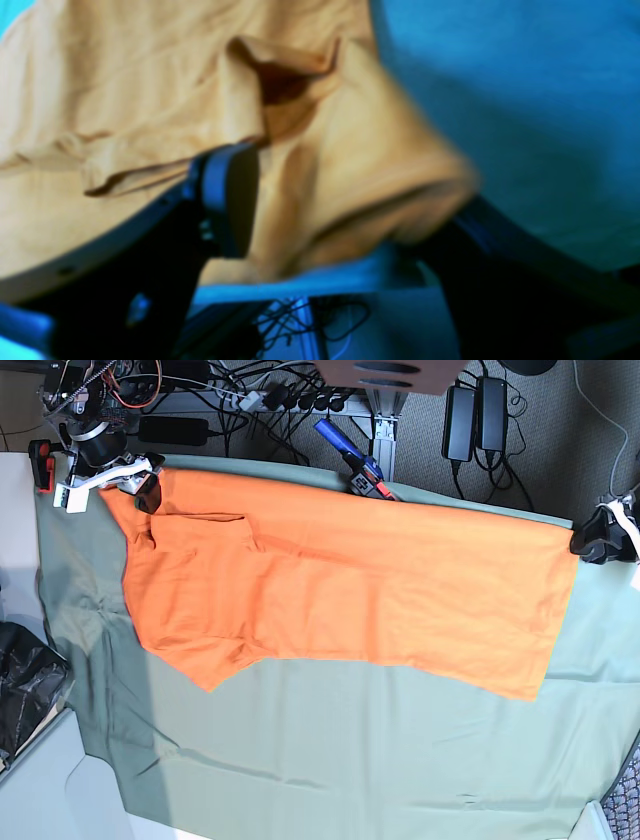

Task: Fold the T-shirt properly
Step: 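Drag the shirt back with both grippers, opening the fold, then release and regrasp the shirt's opposite edge with both grippers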

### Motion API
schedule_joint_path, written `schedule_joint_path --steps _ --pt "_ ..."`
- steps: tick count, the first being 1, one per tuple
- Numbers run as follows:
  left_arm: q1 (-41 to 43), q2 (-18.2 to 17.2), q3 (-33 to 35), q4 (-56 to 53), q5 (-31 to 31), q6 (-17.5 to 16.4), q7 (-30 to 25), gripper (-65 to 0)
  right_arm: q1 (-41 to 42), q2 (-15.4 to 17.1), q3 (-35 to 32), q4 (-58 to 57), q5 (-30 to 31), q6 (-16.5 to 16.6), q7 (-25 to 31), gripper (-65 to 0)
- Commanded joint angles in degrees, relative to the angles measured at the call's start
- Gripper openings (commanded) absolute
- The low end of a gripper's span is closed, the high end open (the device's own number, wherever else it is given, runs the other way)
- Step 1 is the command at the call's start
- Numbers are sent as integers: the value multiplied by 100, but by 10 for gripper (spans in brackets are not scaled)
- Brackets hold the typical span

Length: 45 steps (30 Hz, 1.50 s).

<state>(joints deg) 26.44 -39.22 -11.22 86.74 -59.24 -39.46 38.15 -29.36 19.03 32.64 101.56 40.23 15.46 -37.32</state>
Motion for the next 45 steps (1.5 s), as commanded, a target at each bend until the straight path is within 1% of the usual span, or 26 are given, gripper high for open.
schedule_joint_path --steps 1,5,10,11,14,15,17,19,22,25,27,30,32,34,39,41,45 --pt "-20 -127 -81 68 -94 -54 -76 -382 -24 83 68 87 -2 470 122 -242" --pt "-24 -127 -227 68 -98 -54 -68 -381 -184 83 109 90 -24 470 129 -242" --pt "-44 -127 -957 70 -186 -54 -98 -381 -258 83 452 87 -15 468 127 -242" --pt "-59 -125 -1099 70 -225 -54 -240 -381 -258 85 540 87 -7 468 129 -242" --pt "-184 -127 -1322 70 -216 -54 -960 -381 -256 96 717 87 131 470 149 -243" --pt "-321 -125 -1316 70 -186 -54 -977 -381 -234 96 732 87 133 470 151 -243" --pt "-713 -92 -1165 70 -7 -54 -929 -380 -151 96 732 87 118 470 149 -243" --pt "-1167 -55 -857 66 243 -54 -944 -380 -101 96 732 87 118 470 151 -243" --pt "-1888 61 -173 -46 935 -54 -1099 -381 -48 96 732 87 92 470 153 -243" --pt "-2625 271 557 -643 1556 -54 -1405 -381 17 94 732 87 87 472 166 -243" --pt "-3134 444 990 -1316 1749 -54 -1552 -380 46 96 732 87 72 470 168 -243" --pt "-3779 706 1436 -2393 1755 -54 -1576 -380 42 96 732 87 70 472 168 -243" --pt "-4109 859 1547 -3016 1794 -54 -1655 -378 42 96 732 87 72 470 168 -243" --pt "-4332 962 1545 -3418 1799 -54 -1657 -378 42 96 732 87 74 470 168 -243" --pt "-4352 1036 1547 -3532 1779 -54 -1569 -378 46 96 732 87 92 470 173 -243" --pt "-4339 1069 1550 -3532 1587 -54 -1447 -378 44 96 732 87 94 470 173 -243" --pt "-4339 1204 1550 -3526 1132 -54 -977 -379 46 96 732 87 105 470 175 -243"
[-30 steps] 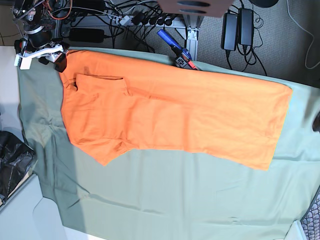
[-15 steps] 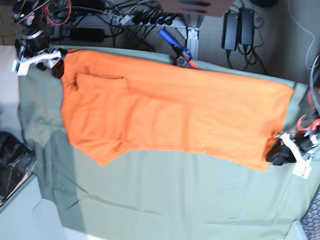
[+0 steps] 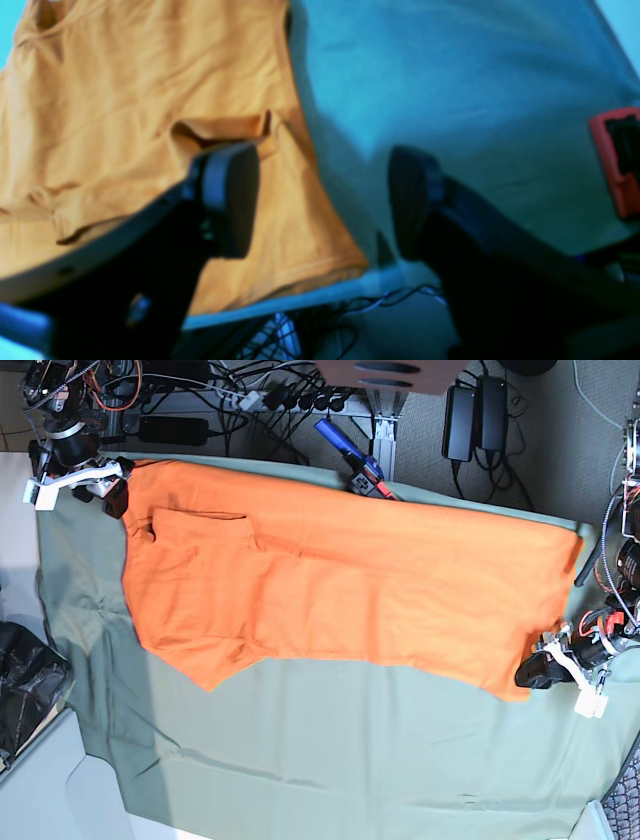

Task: Fold the T-shirt properly
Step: 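Release and regrasp the shirt's opposite edge with both grippers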

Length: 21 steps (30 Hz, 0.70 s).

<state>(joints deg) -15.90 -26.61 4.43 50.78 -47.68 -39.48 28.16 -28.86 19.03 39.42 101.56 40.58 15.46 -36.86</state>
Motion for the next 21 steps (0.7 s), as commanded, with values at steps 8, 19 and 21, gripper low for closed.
schedule_joint_path --steps 8,19,21 --pt "-105 -20 -15 125 -420 -52 240 -397 -4 96 55 87 103 472 201 -243" --pt "-107 -105 -50 289 -367 -52 334 -650 614 254 59 94 44 470 240 -243" --pt "-107 -186 -66 452 -369 -52 337 -650 839 385 59 92 -74 466 256 -243"
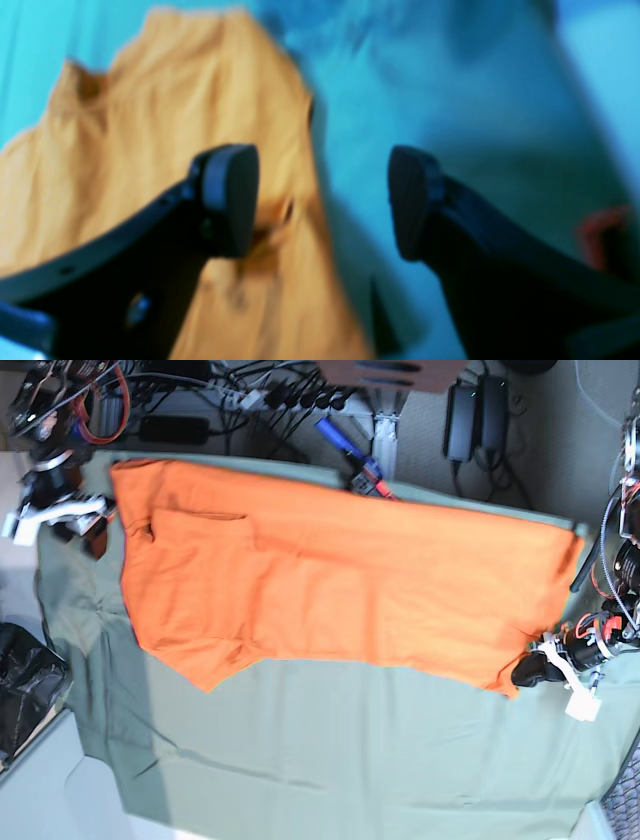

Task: Fold the T-shirt properly
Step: 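Release and regrasp the shirt's opposite edge with both grippers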

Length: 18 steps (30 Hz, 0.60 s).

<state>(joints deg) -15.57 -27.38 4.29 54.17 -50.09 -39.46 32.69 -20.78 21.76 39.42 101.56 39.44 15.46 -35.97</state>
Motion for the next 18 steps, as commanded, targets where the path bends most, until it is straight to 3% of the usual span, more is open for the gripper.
schedule_joint_path --steps 1,8,14,18 --pt "-140 -149 -52 199 -129 -54 -114 -650 153 179 59 92 26 466 166 -243" --pt "-138 -229 -50 400 -136 -54 37 -650 1215 599 -39 -289 -94 468 166 -243" --pt "-138 -234 -50 400 -131 -54 66 -650 2634 890 -855 -2122 -136 492 319 -243" --pt "-138 -234 -50 400 -133 -54 83 -650 3508 896 -1606 -3388 -164 796 317 -243"
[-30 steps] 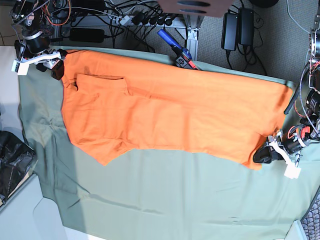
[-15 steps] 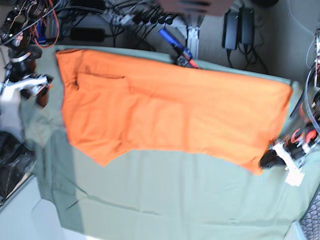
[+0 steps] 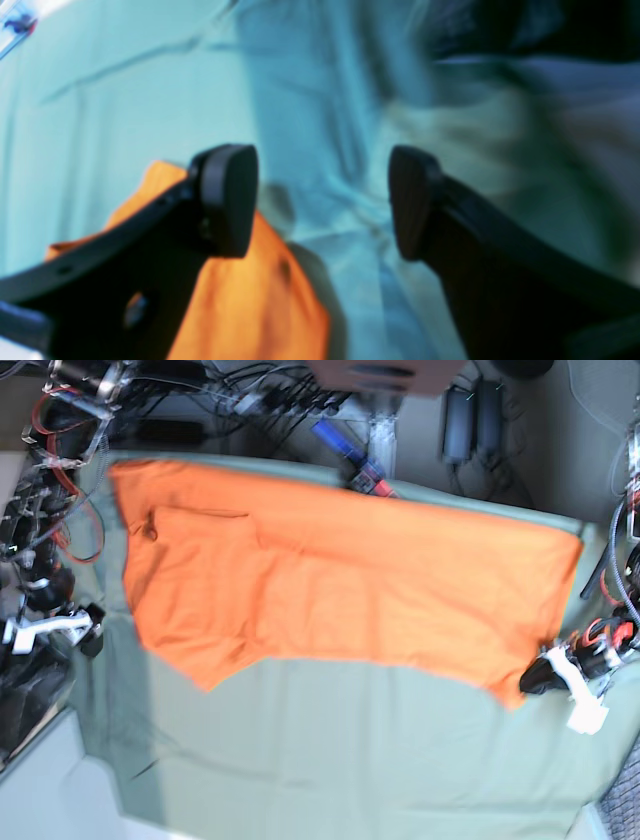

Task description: Fold the T-shirt properly

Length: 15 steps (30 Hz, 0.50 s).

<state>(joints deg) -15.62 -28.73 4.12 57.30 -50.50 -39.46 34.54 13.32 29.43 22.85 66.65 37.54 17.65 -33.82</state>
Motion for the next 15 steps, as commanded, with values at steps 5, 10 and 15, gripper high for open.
schedule_joint_path --steps 5,10,15 --pt "-133 -101 -33 87 -96 -54 -105 -650 568 131 -962 -807 -308 680 212 -243" --pt "-133 -98 -33 87 -116 -54 -105 -650 629 114 -1641 -881 -330 789 350 -243" --pt "-133 -98 -33 87 -116 -54 -105 -650 656 81 -1790 -857 -302 789 404 -243"
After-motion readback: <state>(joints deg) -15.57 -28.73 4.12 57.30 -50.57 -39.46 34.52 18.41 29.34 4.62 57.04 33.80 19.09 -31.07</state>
